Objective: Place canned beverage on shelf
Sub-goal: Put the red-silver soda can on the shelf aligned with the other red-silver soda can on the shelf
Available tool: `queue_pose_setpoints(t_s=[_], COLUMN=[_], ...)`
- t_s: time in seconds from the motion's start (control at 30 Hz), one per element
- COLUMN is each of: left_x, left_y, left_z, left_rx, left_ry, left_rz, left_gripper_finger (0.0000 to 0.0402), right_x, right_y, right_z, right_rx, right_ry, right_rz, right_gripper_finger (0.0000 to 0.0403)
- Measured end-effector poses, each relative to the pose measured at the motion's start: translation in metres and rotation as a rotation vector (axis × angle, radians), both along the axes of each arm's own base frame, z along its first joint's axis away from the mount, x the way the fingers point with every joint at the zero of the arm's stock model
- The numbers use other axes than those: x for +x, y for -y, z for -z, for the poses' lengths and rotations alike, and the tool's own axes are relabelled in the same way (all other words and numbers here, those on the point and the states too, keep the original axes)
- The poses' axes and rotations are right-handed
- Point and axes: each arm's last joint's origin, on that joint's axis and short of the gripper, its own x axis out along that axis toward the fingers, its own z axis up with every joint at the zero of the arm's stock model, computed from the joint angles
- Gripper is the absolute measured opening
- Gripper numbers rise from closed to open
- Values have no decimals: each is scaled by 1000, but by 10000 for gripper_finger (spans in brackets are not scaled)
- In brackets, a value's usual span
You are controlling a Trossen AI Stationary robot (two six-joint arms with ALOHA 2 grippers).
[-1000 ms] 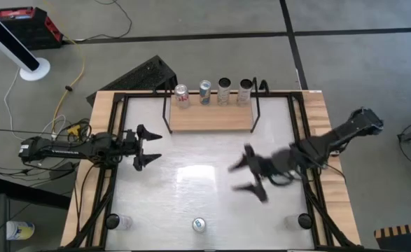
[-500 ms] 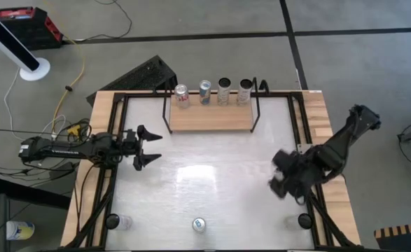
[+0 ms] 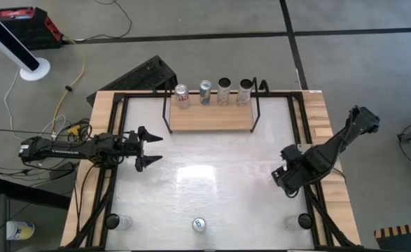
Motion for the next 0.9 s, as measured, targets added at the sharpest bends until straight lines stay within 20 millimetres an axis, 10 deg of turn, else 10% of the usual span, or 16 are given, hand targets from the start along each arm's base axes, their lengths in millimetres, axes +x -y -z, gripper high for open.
queue_pose_setpoints(t_s=[0.9], left_x=[0], left_y=[0], left_z=[0], left_rx=[0], left_ry=[-4], left_rz=[-9], left_gripper_finger=[393], right_x=[-8], right_y=[4], right_z=[41], right_rx=[-4], right_ry=[-1], right_rz=[-20], right_gripper_finger=[324])
